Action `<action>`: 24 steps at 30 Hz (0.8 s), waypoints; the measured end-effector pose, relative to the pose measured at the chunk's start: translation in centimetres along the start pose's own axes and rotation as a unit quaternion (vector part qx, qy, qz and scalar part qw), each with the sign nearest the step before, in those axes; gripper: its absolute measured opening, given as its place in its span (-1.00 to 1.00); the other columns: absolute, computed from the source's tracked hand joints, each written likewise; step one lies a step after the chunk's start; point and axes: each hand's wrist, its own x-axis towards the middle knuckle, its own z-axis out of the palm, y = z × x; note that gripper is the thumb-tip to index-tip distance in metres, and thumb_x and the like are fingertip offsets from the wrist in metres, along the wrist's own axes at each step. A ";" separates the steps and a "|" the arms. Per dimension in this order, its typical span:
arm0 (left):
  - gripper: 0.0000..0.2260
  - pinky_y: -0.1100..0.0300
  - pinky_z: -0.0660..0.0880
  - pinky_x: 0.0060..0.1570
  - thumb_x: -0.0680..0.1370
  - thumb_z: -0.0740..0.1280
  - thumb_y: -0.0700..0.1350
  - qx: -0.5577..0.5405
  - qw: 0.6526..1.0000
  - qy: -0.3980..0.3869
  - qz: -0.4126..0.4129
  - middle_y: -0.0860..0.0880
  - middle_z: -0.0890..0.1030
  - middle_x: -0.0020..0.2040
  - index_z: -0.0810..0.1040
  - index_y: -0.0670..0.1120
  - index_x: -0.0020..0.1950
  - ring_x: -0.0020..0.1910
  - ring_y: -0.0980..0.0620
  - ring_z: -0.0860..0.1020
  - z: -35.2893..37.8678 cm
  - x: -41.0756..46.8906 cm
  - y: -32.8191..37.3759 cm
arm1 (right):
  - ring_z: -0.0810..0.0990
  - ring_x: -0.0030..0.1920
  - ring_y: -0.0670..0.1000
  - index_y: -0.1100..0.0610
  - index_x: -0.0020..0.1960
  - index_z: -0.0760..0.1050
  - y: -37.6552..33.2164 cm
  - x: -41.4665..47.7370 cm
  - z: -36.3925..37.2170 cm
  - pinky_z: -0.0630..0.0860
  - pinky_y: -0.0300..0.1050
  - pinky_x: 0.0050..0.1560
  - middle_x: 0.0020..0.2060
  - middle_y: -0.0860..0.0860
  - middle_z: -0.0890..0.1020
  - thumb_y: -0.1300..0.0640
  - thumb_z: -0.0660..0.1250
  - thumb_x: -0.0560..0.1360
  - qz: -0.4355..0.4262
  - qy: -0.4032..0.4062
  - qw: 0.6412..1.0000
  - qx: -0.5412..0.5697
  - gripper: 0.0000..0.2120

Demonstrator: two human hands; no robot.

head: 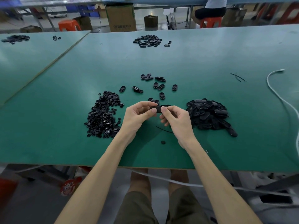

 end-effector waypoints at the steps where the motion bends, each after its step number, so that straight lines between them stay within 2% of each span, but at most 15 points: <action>1: -0.78 0.30 0.53 -0.04 0.52 0.51 -0.19 -0.003 1.000 -0.003 0.001 -0.12 0.74 -0.05 0.69 -0.17 0.16 -0.09 0.03 0.70 0.0 0.0 0.0 | 0.66 -0.28 -0.09 0.15 -0.02 0.67 0.0 0.0 0.0 0.54 -0.25 -0.27 -0.28 -0.01 0.73 0.08 0.40 0.65 0.001 -0.001 1.000 -0.001 -0.85; 5: -0.79 0.27 0.53 -0.05 0.56 0.48 -0.19 -0.003 1.000 -0.020 -0.001 -0.17 0.75 0.01 0.70 -0.15 0.19 -0.04 -0.02 0.70 -0.2 -0.1 0.2 | 0.65 -0.29 -0.09 0.15 -0.04 0.67 -0.1 -0.1 0.1 0.54 -0.25 -0.27 -0.30 -0.04 0.72 0.07 0.39 0.65 0.005 -0.002 1.000 -0.002 -0.82; 15: -0.81 0.24 0.52 -0.05 0.57 0.47 -0.19 -0.001 1.000 -0.014 -0.005 -0.16 0.74 0.02 0.71 -0.13 0.18 -0.01 -0.06 0.70 -0.2 0.0 0.2 | 0.66 -0.28 -0.09 0.15 -0.05 0.66 -0.2 -0.1 0.0 0.54 -0.25 -0.26 -0.27 0.00 0.73 0.06 0.43 0.63 0.005 -0.001 1.000 -0.006 -0.83; 17: -0.81 0.23 0.49 -0.05 0.58 0.46 -0.18 -0.004 1.000 -0.003 -0.004 -0.14 0.74 0.01 0.71 -0.10 0.19 -0.03 -0.02 0.68 -0.3 -0.1 0.2 | 0.67 -0.27 -0.08 0.14 -0.09 0.66 -0.2 -0.1 0.0 0.55 -0.23 -0.24 -0.26 0.04 0.73 0.06 0.46 0.60 0.001 -0.010 1.000 -0.014 -0.83; 20: -0.81 0.25 0.45 -0.07 0.58 0.46 -0.14 -0.015 1.000 0.013 -0.012 -0.01 0.71 -0.07 0.71 -0.05 0.19 -0.16 0.12 0.56 -0.4 -0.1 0.2 | 0.67 -0.28 -0.05 0.11 -0.14 0.66 -0.2 -0.3 0.1 0.55 -0.20 -0.23 -0.27 0.07 0.73 0.04 0.50 0.57 -0.006 -0.042 0.998 -0.051 -0.82; 22: -0.83 0.15 0.46 0.00 0.58 0.47 -0.12 -0.019 0.999 0.021 -0.022 -0.02 0.73 -0.04 0.72 -0.05 0.16 -0.13 0.09 0.57 -0.3 -0.2 0.2 | 0.67 -0.29 -0.05 0.10 -0.15 0.66 -0.2 -0.3 0.1 0.54 -0.21 -0.22 -0.27 0.07 0.73 0.05 0.52 0.55 -0.007 -0.056 0.996 -0.065 -0.84; 24: -0.84 0.01 0.46 0.11 0.58 0.47 -0.13 -0.022 0.999 0.022 -0.027 -0.10 0.74 0.05 0.73 -0.06 0.15 0.00 0.00 0.61 -0.1 -0.2 0.3 | 0.67 -0.29 -0.05 0.09 -0.16 0.66 -0.2 -0.3 0.1 0.53 -0.22 -0.22 -0.27 0.06 0.73 0.06 0.52 0.55 -0.006 -0.060 0.995 -0.073 -0.84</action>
